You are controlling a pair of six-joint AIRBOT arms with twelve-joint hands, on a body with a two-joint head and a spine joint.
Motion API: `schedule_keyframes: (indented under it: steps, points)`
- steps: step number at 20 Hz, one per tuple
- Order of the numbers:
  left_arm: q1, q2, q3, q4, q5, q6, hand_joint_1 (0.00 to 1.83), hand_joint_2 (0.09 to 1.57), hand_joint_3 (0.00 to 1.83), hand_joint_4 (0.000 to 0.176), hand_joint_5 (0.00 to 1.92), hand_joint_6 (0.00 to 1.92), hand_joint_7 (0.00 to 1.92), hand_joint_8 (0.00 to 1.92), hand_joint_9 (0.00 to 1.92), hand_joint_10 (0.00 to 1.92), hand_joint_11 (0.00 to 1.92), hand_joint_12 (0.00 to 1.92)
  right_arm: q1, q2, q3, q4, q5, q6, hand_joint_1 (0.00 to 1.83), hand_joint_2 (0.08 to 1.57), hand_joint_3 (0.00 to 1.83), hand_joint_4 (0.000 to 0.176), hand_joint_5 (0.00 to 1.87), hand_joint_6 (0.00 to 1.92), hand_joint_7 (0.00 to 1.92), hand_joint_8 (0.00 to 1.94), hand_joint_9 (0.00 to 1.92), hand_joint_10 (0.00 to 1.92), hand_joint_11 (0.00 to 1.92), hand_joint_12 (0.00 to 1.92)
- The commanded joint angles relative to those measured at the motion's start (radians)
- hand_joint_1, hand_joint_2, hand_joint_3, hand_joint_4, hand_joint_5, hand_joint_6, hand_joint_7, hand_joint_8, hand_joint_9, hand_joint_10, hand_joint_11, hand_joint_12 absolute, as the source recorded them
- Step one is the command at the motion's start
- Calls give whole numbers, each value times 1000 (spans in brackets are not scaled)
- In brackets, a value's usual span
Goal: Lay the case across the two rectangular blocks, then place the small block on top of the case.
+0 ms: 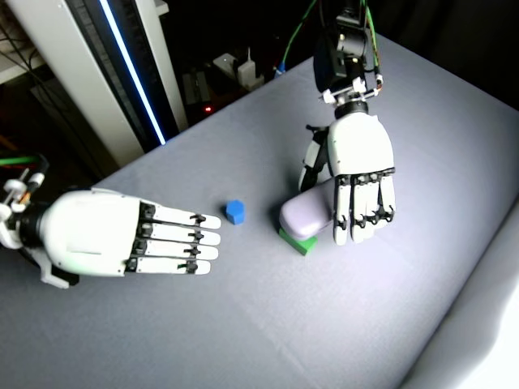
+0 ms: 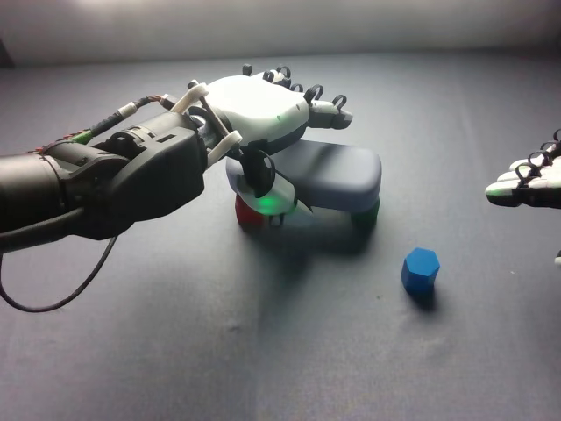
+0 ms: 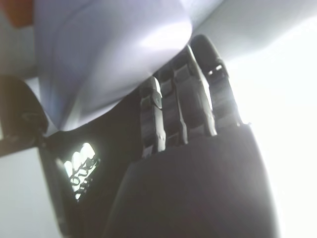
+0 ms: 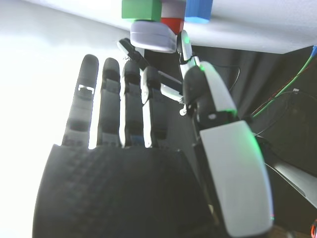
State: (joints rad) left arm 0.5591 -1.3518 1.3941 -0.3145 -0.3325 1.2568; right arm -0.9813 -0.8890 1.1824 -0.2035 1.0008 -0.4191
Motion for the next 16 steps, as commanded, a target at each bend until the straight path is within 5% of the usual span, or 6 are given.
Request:
schedule_keyframes:
  steps: [1, 3, 6, 7, 10, 16]
  points:
    - [-5, 12, -8, 9, -133, 2, 917, 864, 0, 51, 324, 1, 322, 0, 404, 0, 10, 1003, 10, -1, 1, 33, 110, 8, 856, 1340, 1, 0, 378, 4, 367, 1, 315, 3, 0, 788]
    - [8, 44, -52, 9, -188, 1, 903, 883, 0, 105, 253, 0, 290, 0, 400, 3, 7, 1081, 10, -1, 0, 33, 110, 10, 841, 1330, 0, 0, 393, 6, 368, 1, 317, 2, 0, 795]
    - [55, 123, -140, -6, -322, -25, 974, 862, 0, 69, 319, 6, 288, 0, 372, 0, 0, 1212, 10, 0, -1, 33, 110, 13, 872, 1314, 0, 0, 390, 1, 366, 0, 293, 1, 0, 706]
    - [91, 161, -173, -6, -412, -88, 895, 915, 8, 122, 280, 1, 247, 1, 249, 4, 0, 900, 10, 1, -1, 28, 110, 15, 909, 1300, 0, 0, 358, 1, 327, 2, 252, 1, 0, 571]
    - [146, 241, -247, -4, -555, -125, 766, 936, 0, 134, 245, 4, 209, 3, 194, 5, 0, 662, 12, 2, -1, 5, 110, 26, 916, 1237, 0, 0, 384, 3, 329, 2, 270, 5, 0, 646]
    - [294, 391, -379, 26, -829, -228, 873, 914, 0, 52, 283, 4, 245, 5, 214, 11, 0, 647, 79, -13, 1, -67, 81, 28, 972, 1063, 0, 0, 430, 0, 385, 1, 391, 2, 18, 1023]
